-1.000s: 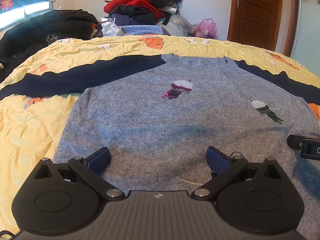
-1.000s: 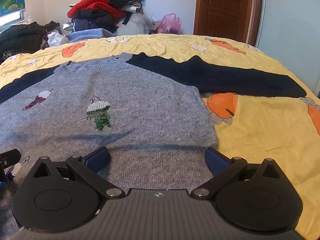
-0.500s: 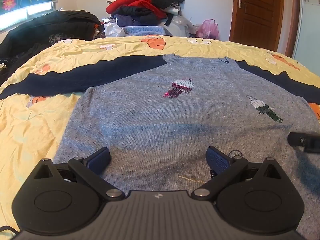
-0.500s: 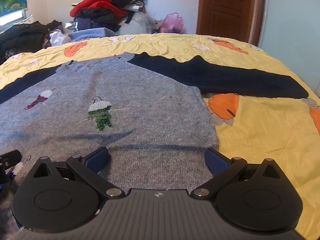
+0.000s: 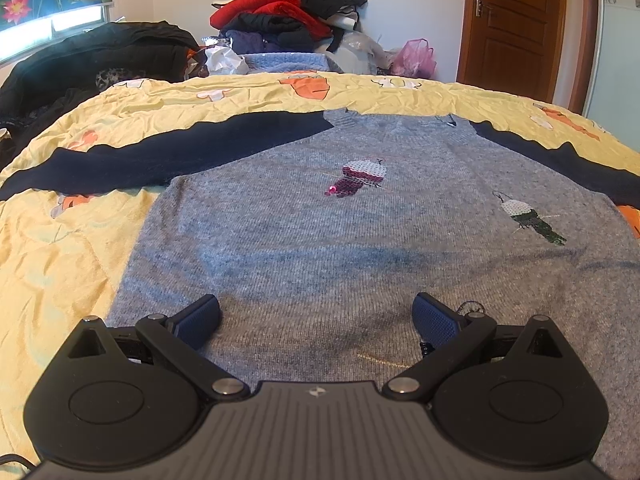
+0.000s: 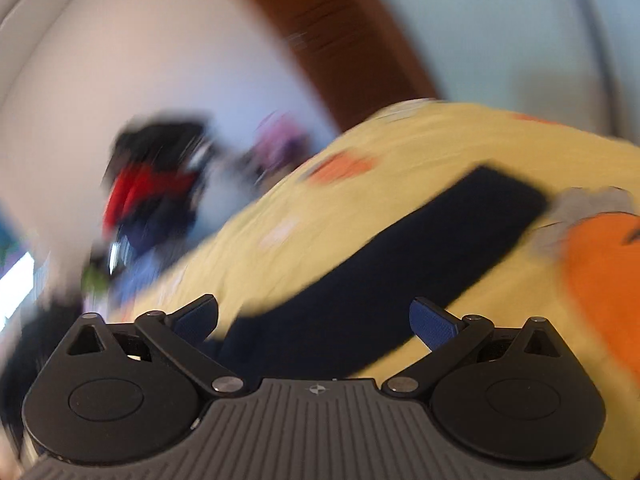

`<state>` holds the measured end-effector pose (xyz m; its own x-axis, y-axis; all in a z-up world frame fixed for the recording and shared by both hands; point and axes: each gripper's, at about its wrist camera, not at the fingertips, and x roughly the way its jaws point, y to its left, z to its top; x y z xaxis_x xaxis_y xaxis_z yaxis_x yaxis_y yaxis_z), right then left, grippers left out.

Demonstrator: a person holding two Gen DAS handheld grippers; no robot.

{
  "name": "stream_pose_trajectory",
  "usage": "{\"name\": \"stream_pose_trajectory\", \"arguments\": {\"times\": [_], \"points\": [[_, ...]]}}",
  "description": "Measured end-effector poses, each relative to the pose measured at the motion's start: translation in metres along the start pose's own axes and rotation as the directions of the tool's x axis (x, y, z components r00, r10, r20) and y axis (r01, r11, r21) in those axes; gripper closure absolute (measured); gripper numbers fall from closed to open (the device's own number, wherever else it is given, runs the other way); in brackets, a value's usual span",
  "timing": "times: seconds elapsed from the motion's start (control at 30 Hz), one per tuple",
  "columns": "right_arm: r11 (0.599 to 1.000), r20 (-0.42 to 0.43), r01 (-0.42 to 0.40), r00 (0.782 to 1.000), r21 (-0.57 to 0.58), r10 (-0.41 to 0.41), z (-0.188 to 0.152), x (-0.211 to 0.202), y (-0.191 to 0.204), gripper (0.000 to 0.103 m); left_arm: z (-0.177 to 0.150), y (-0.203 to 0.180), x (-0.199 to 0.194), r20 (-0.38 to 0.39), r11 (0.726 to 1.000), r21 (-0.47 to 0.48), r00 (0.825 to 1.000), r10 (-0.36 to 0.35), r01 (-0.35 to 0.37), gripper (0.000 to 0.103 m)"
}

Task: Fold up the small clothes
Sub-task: 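Grasp a navy sleeve with the right gripper and lift it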

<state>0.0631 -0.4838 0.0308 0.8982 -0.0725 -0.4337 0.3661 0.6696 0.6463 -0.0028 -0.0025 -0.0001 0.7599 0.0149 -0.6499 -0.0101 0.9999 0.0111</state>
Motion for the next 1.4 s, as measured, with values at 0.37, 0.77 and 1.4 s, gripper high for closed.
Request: {"name": "stream_pose_trajectory", "arguments": {"times": [0.37, 0.77, 1.4], "points": [[0.965, 0.037, 0.044, 0.998, 0.260, -0.056, 0.027, 0.030, -0.090, 0.025, 0.000, 0.000, 0.000, 0.001, 1.000, -0.001, 1.000, 0.001, -0.001, 0.000], [0.985, 0.072, 0.111, 0.990, 0.135, -0.122, 0.038, 0.041, -0.068, 0.085, 0.000, 0.000, 0.000, 0.001, 1.000, -0.001, 1.000, 0.001, -0.001, 0.000], [0.904, -0.395, -0.344, 0.890, -0.254, 0.227, -0.166, 0.081, 0.193, 0.085, 0.001, -0.003, 0.003, 0.003, 1.000, -0.005, 1.000, -0.008, 0.008, 0.000]]}}
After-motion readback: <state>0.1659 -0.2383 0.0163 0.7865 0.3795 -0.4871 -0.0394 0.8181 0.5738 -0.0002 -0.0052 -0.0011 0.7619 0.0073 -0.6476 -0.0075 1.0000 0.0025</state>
